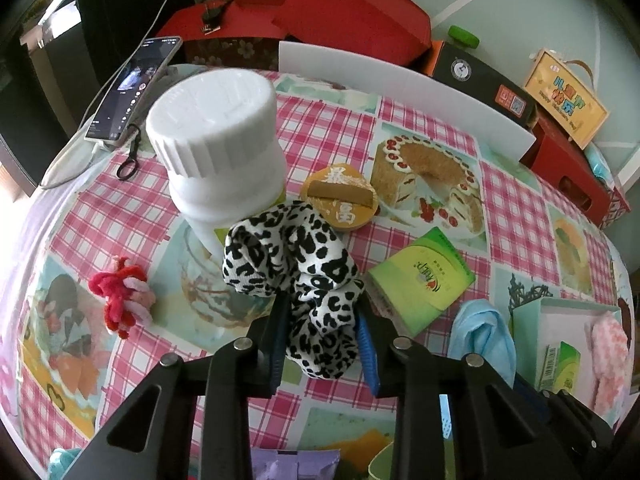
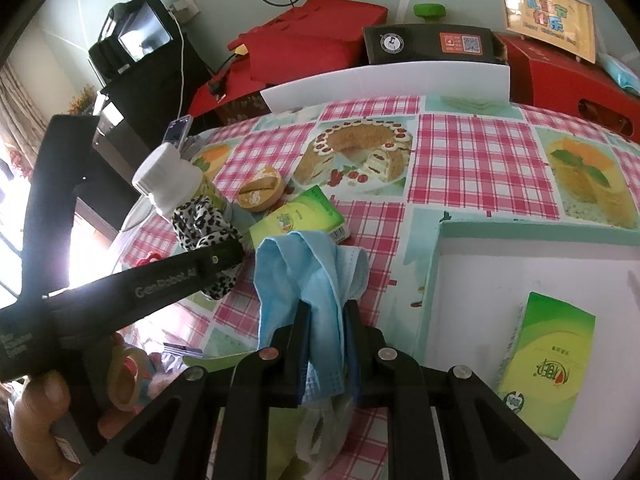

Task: Organize soft objects
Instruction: 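Grasp the blue face mask with the right gripper while the left grasps the leopard scrunchie, then lift the scrunchie and mask and carry both over the white tray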

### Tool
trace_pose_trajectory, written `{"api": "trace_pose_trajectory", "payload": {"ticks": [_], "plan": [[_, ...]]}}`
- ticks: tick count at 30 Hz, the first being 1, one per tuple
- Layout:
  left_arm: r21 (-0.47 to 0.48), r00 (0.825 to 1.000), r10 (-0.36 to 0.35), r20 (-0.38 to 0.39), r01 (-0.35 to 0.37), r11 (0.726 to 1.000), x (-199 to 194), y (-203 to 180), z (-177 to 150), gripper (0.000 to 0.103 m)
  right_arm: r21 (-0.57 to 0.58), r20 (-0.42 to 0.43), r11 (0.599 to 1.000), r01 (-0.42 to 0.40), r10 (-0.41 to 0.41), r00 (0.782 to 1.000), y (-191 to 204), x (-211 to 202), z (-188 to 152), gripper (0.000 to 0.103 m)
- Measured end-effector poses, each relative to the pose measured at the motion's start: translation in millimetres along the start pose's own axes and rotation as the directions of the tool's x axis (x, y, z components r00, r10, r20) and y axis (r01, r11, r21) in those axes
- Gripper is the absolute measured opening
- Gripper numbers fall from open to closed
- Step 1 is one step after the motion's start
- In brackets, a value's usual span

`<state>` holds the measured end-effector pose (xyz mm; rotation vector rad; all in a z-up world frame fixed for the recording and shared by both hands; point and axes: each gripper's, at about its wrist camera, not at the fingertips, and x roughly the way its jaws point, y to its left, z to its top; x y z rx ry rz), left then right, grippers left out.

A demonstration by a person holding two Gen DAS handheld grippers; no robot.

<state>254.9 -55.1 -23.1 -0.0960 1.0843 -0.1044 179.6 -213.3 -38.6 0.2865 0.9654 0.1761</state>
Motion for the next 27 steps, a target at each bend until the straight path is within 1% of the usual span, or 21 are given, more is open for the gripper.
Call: {"api": "trace_pose_trajectory", "payload": {"ticks": [6,8,14,18,23,27], "plan": [[0.001,1.000,-0.013,0.020,0.013,1.000,-1.6,1.5,-10.2,0.030,0.006,0.015,1.000,-0.018,0.018,1.000,0.4,-4.1,0.4,0.016],[0.001,0.999,-0.021,0.039,0.021,1.000,-7.6,2.4,-13.4,0.030,0.005,0.046,0.999,-0.038,0.038,0.998,2.5,-13.0,2.6,0.016],[0.007,0.993,-0.052,0.105,0.051,0.999,-32.8,4.6,-14.1,0.030,-0.004,0.133,0.999,-0.046,0.047,0.990,6.4,-40.7,8.9,0.016],[0.015,0.989,-0.059,0.139,0.057,0.998,-48.4,3.7,-11.3,0.030,0.002,0.195,0.999,-0.037,0.036,0.980,5.6,-61.7,13.1,0.016],[0.032,0.981,-0.072,0.179,0.067,0.997,-72.9,3.0,-11.0,0.030,0.019,0.243,1.000,-0.019,0.013,0.970,0.3,-83.8,15.5,0.016],[0.051,0.976,-0.087,0.200,0.078,0.996,-83.7,-3.1,-11.9,0.030,0.033,0.285,0.999,0.010,-0.019,0.958,-5.6,-101.2,18.0,0.016]]}}
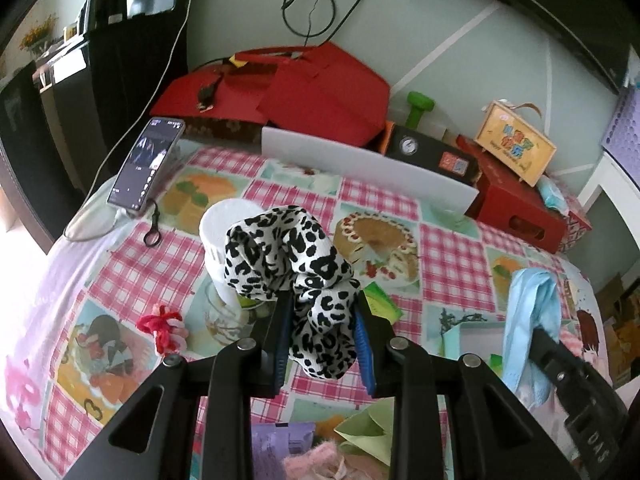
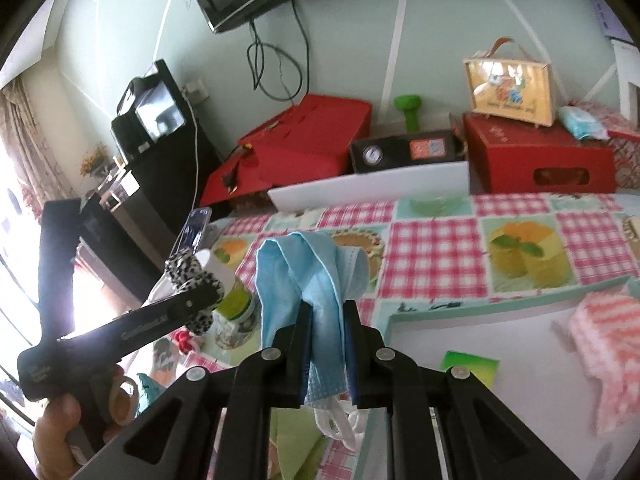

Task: Organize soft objects
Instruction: 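Lift the scrunchie and mask and carry both over the white tray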

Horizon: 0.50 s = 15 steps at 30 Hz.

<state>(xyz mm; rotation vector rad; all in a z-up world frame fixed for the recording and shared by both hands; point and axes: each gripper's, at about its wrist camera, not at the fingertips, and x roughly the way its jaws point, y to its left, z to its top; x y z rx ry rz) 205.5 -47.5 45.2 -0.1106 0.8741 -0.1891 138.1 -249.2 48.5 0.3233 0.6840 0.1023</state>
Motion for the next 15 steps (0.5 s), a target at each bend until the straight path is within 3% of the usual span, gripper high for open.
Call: {"api": "trace_pose_trajectory", "payload": {"ticks": [8,15], "plan": [[0.046,0.999,-0.045,0.001,0.045,0.998,-7.5,-22.9,-1.2,0.030,0.032,0.063,0.995,0.089,-0.091,0.994,-22.2,-34.7,8.9,0.016],[0.087,0.996,-0.083,-0.013,0.084,0.993,-7.2,-44.5,-5.8,0.030,0.108,0.116,0.970,0.217,-0.230,0.966,-59.3,-74.0,12.0,0.016]]}}
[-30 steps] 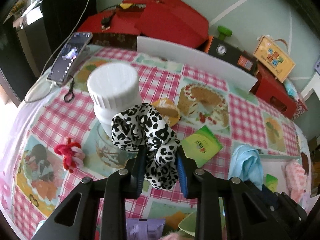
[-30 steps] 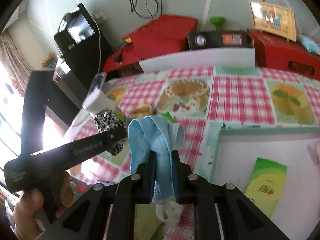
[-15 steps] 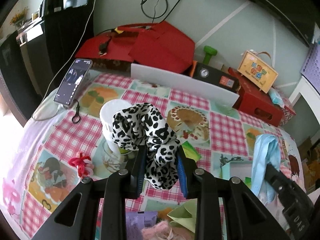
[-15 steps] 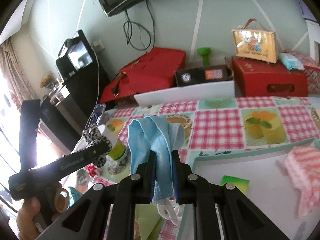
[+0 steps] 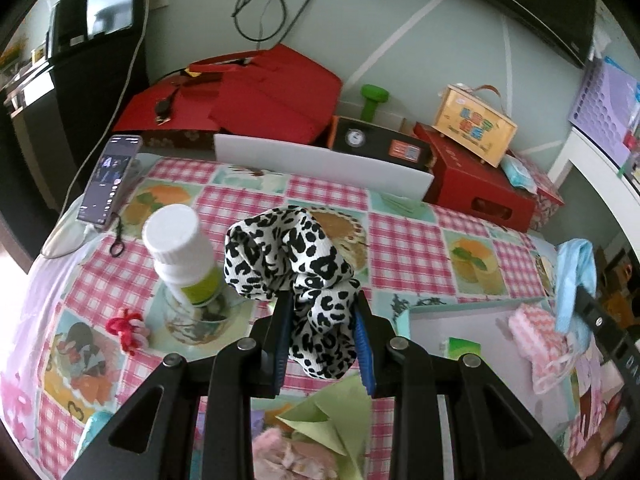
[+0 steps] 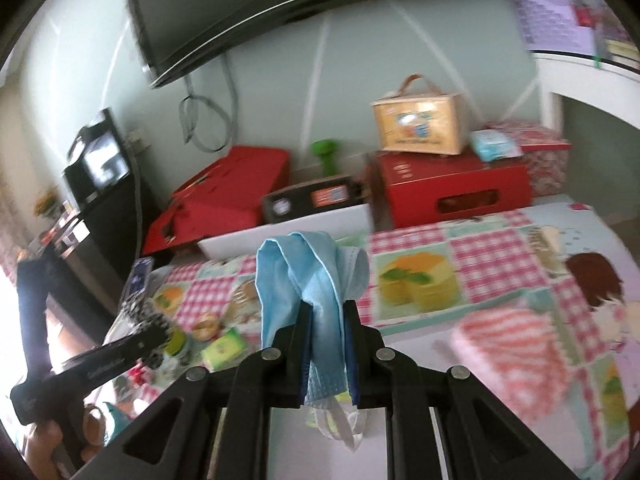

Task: Organize soft objects
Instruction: 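Lift the scrunchie and mask and carry both over the white tray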

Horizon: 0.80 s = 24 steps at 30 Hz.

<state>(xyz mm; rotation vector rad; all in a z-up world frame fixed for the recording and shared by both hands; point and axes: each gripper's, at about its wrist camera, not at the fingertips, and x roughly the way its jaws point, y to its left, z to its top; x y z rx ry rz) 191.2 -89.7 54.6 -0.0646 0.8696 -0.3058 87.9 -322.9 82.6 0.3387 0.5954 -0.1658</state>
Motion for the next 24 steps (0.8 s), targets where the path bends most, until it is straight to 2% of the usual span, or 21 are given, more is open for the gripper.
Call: {"api": "trace_pose_trajectory", "payload": {"ticks": [8,13,20,24], "plan": [[0.085,0.998,-0.056,-0.028,0.058,0.995,4.4,-37.5,-7.2,0.030,0.078,0.022,0.981,0.178,-0.181,0.983,-59.9,-27.7,5.6,0.016],[0.143,0.994,-0.091,-0.053,0.098,0.985,10.2,-65.0,-13.8,0.030,0.125,0.014,0.964,0.233,-0.236,0.972,-86.3,-38.0,4.5,0.016],[0.239,0.983,-0.145,-0.113,0.169,0.956,22.6,-109.6,-29.8,0.030,0.143,-0.035,0.955,0.260,-0.258,0.966,-98.5,-32.3,-0.3,0.016],[0.281,0.967,-0.178,-0.182,0.225,0.933,36.5,-133.5,-43.6,0.030,0.137,-0.119,0.966,0.217,-0.202,0.972,-97.9,-11.0,-8.1,0.016]]}}
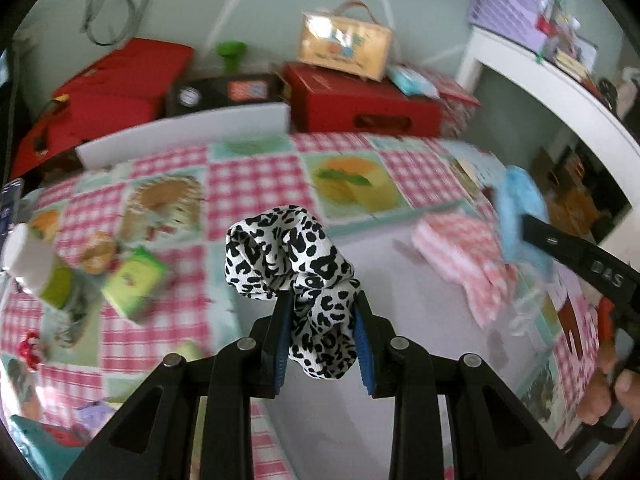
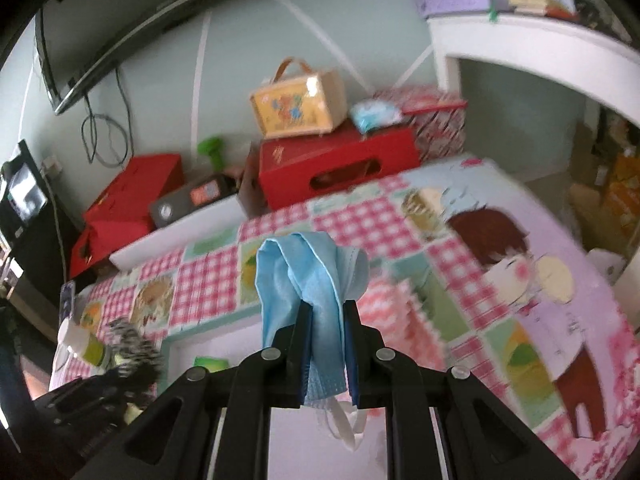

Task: Organize soft objects
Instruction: 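Lift the scrunchie and mask and carry both over the white tray, then lower the scrunchie into the tray and open the left gripper while the right lowers the mask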

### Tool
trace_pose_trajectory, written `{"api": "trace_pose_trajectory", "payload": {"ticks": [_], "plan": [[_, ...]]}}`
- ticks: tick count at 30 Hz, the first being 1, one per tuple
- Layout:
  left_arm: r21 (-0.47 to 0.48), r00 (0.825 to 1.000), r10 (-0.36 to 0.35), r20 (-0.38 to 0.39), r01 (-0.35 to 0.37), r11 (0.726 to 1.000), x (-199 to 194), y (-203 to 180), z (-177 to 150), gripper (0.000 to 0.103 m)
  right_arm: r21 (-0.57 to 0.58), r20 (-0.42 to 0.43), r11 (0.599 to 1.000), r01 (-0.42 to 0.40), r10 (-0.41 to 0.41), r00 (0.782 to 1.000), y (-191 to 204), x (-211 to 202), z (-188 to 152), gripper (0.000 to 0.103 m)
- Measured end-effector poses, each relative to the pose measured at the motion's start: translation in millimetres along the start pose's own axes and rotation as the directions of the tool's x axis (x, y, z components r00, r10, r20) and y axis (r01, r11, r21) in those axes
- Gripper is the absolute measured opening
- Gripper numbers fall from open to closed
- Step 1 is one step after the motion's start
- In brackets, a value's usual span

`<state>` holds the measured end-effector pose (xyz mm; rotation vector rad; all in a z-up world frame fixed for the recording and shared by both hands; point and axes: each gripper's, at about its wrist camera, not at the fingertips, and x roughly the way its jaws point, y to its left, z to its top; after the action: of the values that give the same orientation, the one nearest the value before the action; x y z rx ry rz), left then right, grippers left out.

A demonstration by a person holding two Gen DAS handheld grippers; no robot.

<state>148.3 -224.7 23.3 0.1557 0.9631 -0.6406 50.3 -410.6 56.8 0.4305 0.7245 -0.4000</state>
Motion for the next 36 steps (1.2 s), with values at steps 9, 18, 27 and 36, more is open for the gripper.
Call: {"api": "trace_pose_trajectory", "payload": {"ticks": [9,18,27,36], "plan": [[0.074,0.994,-0.062,-0.088,0.068,0.995,28.1,-31.8,-11.2,0.030,-0.021,-0.168,1.000,-0.010,0.006,0.986,1.5,45.2,-18.3,0.017],[0.092,0.981,-0.122,-0.154,0.137,0.986,45.1,-46.2,-19.1,0.031,-0.023,-0.244,1.000,0.009,-0.014,0.970,-4.6,64.9,-27.0,0.019],[0.087,0.977,-0.114,-0.182,0.131,0.988,59.5,-49.7,-23.7,0.038,-0.028,-0.288,0.999,0.017,-0.024,0.957,-5.3,73.1,-33.2,0.019],[0.054,0.980,-0.093,-0.176,0.104,0.993,60.7,-42.6,-24.0,0.049,-0.039,-0.291,0.999,0.025,-0.035,0.956,-2.8,74.0,-33.7,0.019]]}}
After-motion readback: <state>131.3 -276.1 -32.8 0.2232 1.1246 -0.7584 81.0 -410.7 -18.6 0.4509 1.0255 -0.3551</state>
